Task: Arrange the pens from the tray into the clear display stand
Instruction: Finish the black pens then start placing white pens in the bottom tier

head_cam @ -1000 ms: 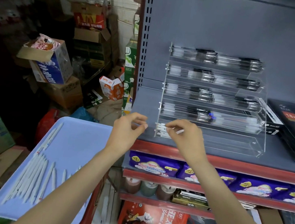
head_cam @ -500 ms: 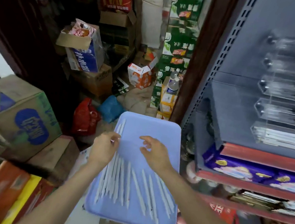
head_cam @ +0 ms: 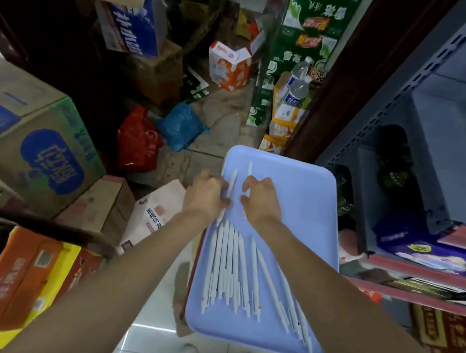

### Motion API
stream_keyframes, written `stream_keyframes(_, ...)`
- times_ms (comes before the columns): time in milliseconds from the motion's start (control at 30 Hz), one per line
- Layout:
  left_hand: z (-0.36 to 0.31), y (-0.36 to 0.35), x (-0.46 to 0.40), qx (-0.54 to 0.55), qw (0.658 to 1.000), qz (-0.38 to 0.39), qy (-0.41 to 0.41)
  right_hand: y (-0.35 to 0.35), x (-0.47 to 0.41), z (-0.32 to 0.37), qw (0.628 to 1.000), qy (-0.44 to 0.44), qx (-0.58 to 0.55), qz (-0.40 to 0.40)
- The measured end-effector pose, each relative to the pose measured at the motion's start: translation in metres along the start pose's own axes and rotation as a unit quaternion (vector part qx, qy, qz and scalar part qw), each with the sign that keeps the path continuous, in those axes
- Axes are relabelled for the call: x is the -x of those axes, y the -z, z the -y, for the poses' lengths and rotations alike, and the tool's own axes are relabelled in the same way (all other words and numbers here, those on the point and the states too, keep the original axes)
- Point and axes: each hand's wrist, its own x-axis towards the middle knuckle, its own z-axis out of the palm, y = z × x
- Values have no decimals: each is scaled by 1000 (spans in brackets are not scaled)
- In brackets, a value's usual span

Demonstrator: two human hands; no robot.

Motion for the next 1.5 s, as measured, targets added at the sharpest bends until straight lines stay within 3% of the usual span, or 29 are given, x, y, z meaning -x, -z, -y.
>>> stream_keyframes(200,-27,11,-17,-75,997,-31,17,10,-4,-18,997,-73,-37,-6)
stream_keyframes(267,-35,14,-17,-41,998,-38,19,17,-5,-22,982,-122,-142,8)
stream_keyframes(367,-50,20,-5,75,996,-53,-9,36,5,-22,900,-186,-395,-1)
stream_keyframes(433,-63,22,7,160,987,-23,-25,57,17,-22,867,-162,-471,0)
stream_keyframes(533,-83,22,25,255,965,18,-51,97,43,-27,853,-110,-510,-20)
stream_keyframes(700,-144,32,53,307,942,24,-137,156,81,-65,833,-25,-546,-90)
stream_keyframes(900,-246,31,80,378,901,30,-209,224,121,-142,770,21,-628,-109)
stream_keyframes(1033,-311,17,87,374,899,7,-226,275,140,-218,728,36,-667,-151)
stream_keyframes(1200,-373,-13,95,337,912,-22,-234,312,153,-300,747,46,-642,-166)
stream_keyframes(1333,-401,-36,95,279,929,-124,-210,326,153,-343,760,25,-615,-209)
stream_keyframes(1500,-413,-39,93,239,933,-193,-190,331,142,-369,816,10,-537,-213)
